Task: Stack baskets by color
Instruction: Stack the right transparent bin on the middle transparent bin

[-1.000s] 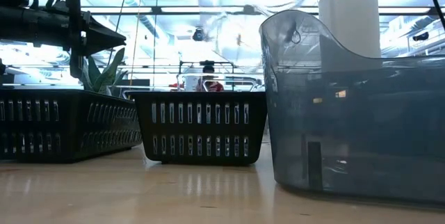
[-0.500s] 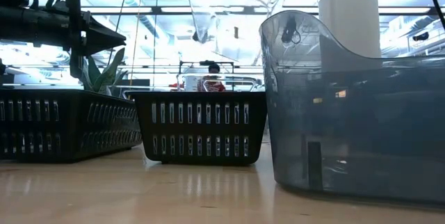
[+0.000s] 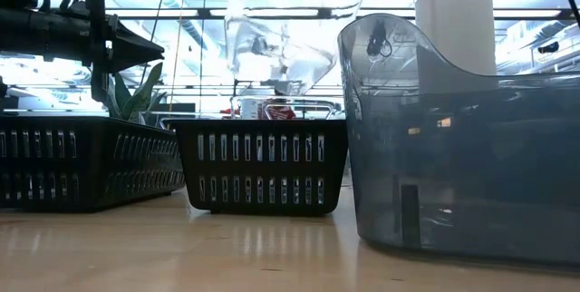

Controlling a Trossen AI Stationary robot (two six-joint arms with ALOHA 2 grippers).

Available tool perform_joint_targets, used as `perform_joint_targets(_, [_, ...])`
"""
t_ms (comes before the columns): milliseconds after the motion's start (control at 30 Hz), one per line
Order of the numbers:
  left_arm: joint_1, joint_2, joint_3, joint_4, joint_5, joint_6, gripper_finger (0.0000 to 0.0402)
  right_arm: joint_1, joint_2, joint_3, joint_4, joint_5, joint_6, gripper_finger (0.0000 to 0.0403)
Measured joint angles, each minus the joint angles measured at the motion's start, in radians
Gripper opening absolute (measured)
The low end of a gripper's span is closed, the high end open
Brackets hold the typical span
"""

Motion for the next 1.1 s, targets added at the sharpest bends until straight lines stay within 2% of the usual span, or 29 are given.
perform_joint_targets(567, [0.000,0.000,0.000,0.000,0.000,0.000,0.0038,0.001,-0.001,-0.239,0.054,0.028,0.128,0.0010])
perform_joint_targets(1100, [0.000,0.000,0.000,0.000,0.000,0.000,0.0040,-0.004,0.000,-0.308,0.030,-0.007,0.178,0.0024])
